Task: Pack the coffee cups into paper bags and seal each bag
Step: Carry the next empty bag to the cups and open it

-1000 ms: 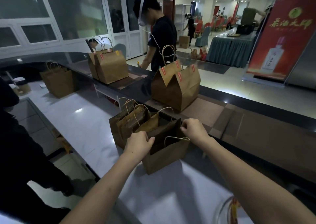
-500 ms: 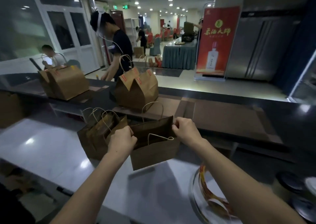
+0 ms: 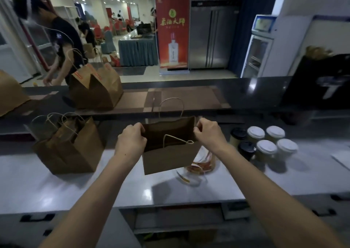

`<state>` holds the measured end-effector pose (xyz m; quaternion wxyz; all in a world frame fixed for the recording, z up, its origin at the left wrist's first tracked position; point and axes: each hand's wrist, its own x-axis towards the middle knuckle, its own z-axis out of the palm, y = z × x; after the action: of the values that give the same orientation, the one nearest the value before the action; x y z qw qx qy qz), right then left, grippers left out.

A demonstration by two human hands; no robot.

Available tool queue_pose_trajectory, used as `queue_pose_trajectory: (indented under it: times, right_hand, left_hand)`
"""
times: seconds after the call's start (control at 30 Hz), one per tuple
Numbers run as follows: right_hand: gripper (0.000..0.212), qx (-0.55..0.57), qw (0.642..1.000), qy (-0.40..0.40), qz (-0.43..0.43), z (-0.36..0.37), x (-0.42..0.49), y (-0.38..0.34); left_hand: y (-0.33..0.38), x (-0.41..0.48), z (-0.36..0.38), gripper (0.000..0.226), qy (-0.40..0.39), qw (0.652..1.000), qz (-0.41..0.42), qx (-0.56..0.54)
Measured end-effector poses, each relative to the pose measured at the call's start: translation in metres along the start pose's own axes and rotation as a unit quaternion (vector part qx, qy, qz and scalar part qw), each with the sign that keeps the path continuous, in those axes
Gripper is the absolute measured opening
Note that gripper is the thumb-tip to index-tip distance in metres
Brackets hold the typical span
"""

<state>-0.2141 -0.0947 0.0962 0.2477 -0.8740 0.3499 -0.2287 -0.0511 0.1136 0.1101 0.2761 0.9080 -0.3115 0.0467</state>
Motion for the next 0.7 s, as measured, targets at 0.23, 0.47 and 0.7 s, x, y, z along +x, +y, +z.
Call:
queue_pose_trajectory:
  times: [0.23,0.47,0.7]
  right_hand:
    - [0.020,-0.021,0.995,0.048,0.085,-0.066,-0.066,0.068]
    - [0.017,-0.058,0.981,0.092,0.161,-0.121,-0.109,0.128]
    - [0.022,-0.039,0.976,0.101,0.189,-0.167,-0.138,0.196]
  left_hand:
    - [0.067,-0.035,0.035,0.021,-0.061,0.996,0.066,-0.028]
    - [0.139,-0.066,0.075,0.019,-0.120,0.985,0.124,-0.029]
    - [0.209,-0.097,0.116,0.020,-0.143,0.976,0.162,0.003]
